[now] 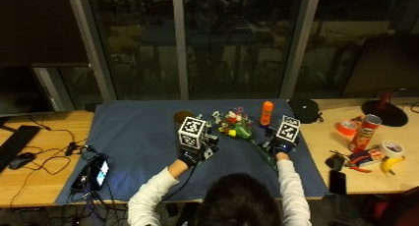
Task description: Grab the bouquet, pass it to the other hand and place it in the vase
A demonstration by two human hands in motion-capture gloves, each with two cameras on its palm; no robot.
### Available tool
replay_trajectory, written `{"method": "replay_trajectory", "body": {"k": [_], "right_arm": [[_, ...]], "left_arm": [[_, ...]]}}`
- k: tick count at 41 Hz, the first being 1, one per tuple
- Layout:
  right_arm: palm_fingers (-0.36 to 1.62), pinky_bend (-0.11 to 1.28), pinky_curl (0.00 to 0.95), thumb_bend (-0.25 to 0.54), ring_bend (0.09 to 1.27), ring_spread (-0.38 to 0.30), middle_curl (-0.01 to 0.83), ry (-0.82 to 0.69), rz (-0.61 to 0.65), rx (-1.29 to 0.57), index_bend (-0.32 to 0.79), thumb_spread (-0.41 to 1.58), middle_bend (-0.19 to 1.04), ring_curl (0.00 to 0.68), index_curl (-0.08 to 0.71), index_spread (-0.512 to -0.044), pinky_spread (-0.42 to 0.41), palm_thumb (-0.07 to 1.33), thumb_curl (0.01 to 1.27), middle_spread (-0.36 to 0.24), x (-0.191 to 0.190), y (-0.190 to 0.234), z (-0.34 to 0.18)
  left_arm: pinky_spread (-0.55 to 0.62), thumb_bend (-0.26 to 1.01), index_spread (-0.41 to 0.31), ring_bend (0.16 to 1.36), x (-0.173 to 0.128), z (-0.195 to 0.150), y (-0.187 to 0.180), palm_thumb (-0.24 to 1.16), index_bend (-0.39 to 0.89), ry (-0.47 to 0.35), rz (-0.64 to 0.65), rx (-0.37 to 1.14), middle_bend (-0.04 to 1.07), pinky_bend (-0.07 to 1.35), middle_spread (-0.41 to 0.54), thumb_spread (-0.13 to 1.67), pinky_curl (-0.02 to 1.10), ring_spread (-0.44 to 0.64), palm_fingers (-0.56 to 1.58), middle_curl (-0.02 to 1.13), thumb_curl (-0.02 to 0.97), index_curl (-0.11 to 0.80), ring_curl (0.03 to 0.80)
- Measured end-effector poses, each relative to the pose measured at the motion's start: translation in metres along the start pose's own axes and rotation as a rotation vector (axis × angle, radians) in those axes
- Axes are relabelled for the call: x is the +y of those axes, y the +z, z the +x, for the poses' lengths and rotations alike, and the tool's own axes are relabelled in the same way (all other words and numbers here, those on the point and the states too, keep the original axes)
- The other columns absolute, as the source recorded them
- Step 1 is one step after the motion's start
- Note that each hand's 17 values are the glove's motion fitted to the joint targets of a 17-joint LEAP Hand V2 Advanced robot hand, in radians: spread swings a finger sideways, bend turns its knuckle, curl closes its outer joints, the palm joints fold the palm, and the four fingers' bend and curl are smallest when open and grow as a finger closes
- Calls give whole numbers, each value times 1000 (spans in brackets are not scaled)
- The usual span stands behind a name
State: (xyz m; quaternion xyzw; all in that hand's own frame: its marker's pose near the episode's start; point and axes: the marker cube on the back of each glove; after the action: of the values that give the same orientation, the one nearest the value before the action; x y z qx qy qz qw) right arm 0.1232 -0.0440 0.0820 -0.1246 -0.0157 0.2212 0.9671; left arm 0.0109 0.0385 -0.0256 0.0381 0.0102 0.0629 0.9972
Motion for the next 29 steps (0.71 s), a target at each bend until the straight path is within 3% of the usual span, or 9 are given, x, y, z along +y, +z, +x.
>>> {"method": "replay_trajectory", "body": {"k": [4, 13, 17, 19, 22, 25, 27, 28, 29], "right_arm": [[565, 700, 367, -19, 665, -111, 409, 34, 120, 18, 77, 1055, 323, 368, 123, -185, 54, 606, 327, -69, -4, 19, -1], [619, 685, 362, -20, 671, -141, 428, 67, 30, 106, 77, 1039, 335, 382, 127, -185, 17, 621, 340, -84, -13, 80, -2], [897, 696, 354, -9, 664, -176, 464, 31, 60, 177, 68, 1012, 453, 377, 125, -189, -109, 678, 346, -121, -10, 84, -10], [1073, 678, 337, 28, 636, -192, 477, 16, 72, 141, 109, 1028, 507, 360, 138, -208, -176, 754, 360, -150, -12, 82, -14], [1217, 623, 353, 79, 585, -209, 503, 22, 58, -4, 292, 1041, 526, 377, 224, -224, -221, 867, 393, -153, -11, 78, -16], [1208, 630, 366, 77, 550, -227, 523, -43, 11, -169, 294, 970, 534, 389, 259, -227, -257, 915, 430, -152, -6, 74, -22], [1211, 622, 366, 74, 538, -237, 530, -89, 51, -208, 293, 957, 529, 390, 281, -230, -272, 936, 443, -153, -6, 70, -25], [1330, 647, 378, 94, 685, -245, 507, -90, 115, -200, 234, 1014, 455, 435, 273, -223, -295, 963, 433, -158, -7, 65, -25], [1408, 648, 382, 82, 758, -242, 524, -83, 199, -186, 167, 1019, 505, 450, 266, -219, -293, 953, 421, -162, -9, 59, -25]], "left_arm": [[429, -18, 21, 580, 2, -8, -5, 32, 159, -19, 15, 1, 179, 397, 347, 1127, 308, 440, 78, 259, 238, 294, 244], [430, -13, 20, 577, 3, -15, 1, 58, 166, -48, -4, 21, 175, 392, 345, 1140, 313, 440, 80, 264, 247, 306, 246], [430, -15, 20, 575, 5, -15, 0, 63, 168, -52, -13, 15, 174, 390, 344, 1147, 314, 440, 81, 265, 249, 309, 247], [431, -16, 19, 575, 5, -17, -1, 64, 171, -59, -15, 17, 174, 385, 344, 1149, 315, 440, 81, 266, 250, 313, 247], [436, -17, 19, 570, 4, -22, -4, 65, 187, -75, -16, 27, 170, 373, 344, 1151, 312, 440, 87, 264, 251, 323, 247], [439, -17, 15, 561, 2, -26, -6, 65, 192, -85, -18, 39, 171, 362, 340, 1153, 310, 440, 97, 265, 251, 332, 245], [440, -17, 14, 555, -1, -29, -6, 65, 196, -88, -28, 41, 167, 356, 339, 1154, 309, 441, 102, 263, 252, 338, 244], [440, -18, 11, 548, -3, -29, -6, 65, 207, -88, -34, 44, 173, 348, 333, 1154, 308, 441, 113, 265, 252, 345, 241], [441, -18, 7, 544, -6, -30, -7, 66, 204, -88, -39, 49, 174, 343, 328, 1154, 307, 441, 117, 264, 252, 346, 240]]}}
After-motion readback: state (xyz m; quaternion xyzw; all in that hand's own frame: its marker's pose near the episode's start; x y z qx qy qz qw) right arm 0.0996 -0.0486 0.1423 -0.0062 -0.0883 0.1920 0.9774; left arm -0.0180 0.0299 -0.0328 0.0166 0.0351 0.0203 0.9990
